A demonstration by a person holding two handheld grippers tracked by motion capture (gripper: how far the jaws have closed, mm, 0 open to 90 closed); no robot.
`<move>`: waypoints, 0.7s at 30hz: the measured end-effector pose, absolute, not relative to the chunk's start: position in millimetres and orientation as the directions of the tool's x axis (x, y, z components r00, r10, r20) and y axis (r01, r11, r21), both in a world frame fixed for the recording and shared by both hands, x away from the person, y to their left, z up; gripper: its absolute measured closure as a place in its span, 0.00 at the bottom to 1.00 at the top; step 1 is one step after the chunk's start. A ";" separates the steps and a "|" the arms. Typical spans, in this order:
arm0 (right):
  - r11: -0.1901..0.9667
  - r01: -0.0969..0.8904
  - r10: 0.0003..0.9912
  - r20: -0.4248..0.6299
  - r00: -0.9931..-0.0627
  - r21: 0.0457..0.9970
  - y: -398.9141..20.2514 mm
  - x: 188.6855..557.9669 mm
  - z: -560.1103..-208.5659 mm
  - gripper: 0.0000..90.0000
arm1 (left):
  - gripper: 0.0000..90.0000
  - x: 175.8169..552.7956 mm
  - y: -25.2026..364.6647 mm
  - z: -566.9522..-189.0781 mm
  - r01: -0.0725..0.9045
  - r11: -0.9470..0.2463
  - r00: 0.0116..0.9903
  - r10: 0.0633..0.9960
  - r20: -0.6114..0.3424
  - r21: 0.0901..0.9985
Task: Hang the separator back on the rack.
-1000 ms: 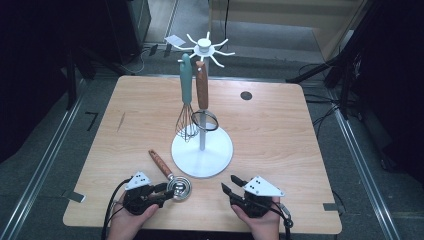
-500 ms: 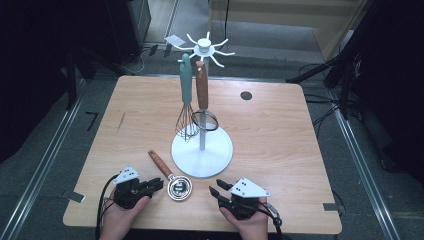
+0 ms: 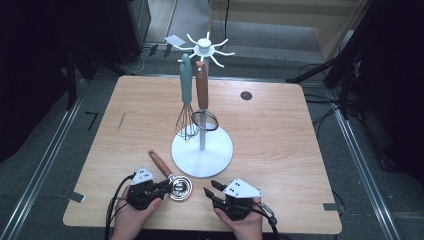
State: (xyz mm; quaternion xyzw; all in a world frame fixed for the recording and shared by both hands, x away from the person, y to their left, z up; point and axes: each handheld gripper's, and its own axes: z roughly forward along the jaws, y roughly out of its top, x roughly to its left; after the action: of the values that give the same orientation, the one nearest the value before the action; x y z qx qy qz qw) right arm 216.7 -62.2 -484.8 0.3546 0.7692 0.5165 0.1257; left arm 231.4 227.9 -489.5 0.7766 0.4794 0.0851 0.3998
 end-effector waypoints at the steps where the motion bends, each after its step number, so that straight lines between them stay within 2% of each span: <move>1: 0.218 0.413 0.669 0.173 -0.723 0.884 -61.0 215.4 -484.8 0.73 | 0.85 230.4 226.8 -489.5 0.678 -0.220 0.527 0.811 -0.254 0.702; 4: 0.225 0.410 0.654 0.175 -0.736 0.884 -57.5 212.3 -484.6 0.74 | 0.85 225.2 219.9 -490.8 0.677 -0.234 0.539 0.803 -0.253 0.697; 11: 0.252 0.425 0.637 0.182 -0.749 0.869 -48.7 208.6 -487.9 0.92 | 0.80 212.4 197.1 -491.6 0.665 -0.237 0.559 0.788 -0.260 0.708; 14: 0.263 0.443 0.635 0.192 -0.748 0.857 -45.4 208.6 -490.6 0.97 | 0.79 210.1 190.5 -491.9 0.662 -0.236 0.584 0.757 -0.292 0.712; 21: 0.335 0.473 0.634 0.177 -0.753 0.815 -35.4 211.1 -500.8 1.00 | 0.74 207.3 191.0 -489.7 0.633 -0.257 0.634 0.714 -0.298 0.730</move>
State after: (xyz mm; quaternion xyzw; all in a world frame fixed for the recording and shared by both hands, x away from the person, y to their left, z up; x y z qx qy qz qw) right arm 211.1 -35.4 -500.8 0.3404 0.8123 0.4657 0.0864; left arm 207.3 191.0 -489.7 0.7913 0.4255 0.0462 0.4365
